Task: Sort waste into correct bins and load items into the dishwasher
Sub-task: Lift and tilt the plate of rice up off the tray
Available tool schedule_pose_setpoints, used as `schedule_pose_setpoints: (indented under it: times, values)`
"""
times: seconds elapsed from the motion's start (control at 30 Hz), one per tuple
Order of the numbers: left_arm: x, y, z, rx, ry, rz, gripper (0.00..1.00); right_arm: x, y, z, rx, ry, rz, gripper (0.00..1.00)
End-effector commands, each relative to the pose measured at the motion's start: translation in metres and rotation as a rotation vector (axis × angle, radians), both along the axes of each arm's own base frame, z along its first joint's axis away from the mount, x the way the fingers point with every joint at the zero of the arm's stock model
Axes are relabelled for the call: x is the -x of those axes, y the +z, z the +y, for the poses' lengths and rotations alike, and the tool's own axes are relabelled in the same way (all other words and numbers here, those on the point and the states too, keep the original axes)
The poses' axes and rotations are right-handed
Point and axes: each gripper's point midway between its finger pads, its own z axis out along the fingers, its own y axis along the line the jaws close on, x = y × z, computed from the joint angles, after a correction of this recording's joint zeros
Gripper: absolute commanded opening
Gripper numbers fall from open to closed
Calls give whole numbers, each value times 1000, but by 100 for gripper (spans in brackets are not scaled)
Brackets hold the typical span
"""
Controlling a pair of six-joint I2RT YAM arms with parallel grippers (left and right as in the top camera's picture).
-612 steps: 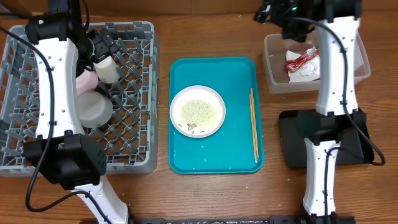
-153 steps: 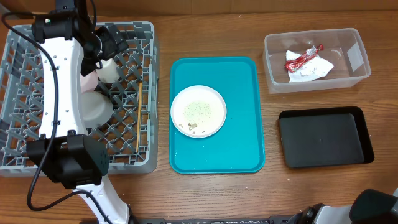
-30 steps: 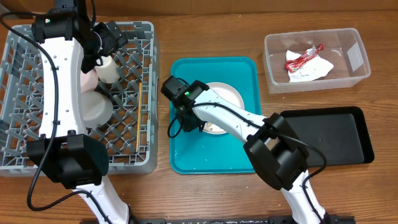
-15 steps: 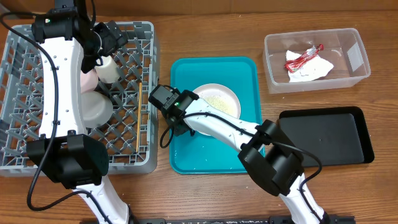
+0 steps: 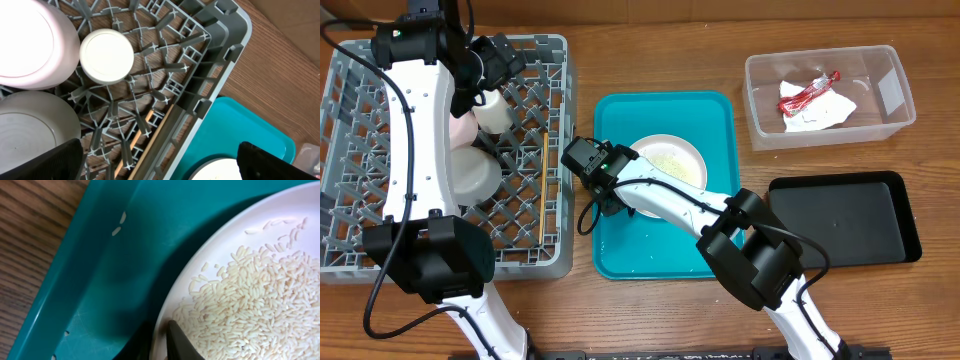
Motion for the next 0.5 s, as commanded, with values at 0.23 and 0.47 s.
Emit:
schedule_pose_setpoints:
  times: [0.23, 0.47]
  values:
    - [1, 15, -3, -2, 6, -37, 100, -7, 1, -7, 36, -66, -29, 4]
    - [1, 15, -3, -1, 7, -38, 100, -31, 31, -7, 50, -131, -151, 4]
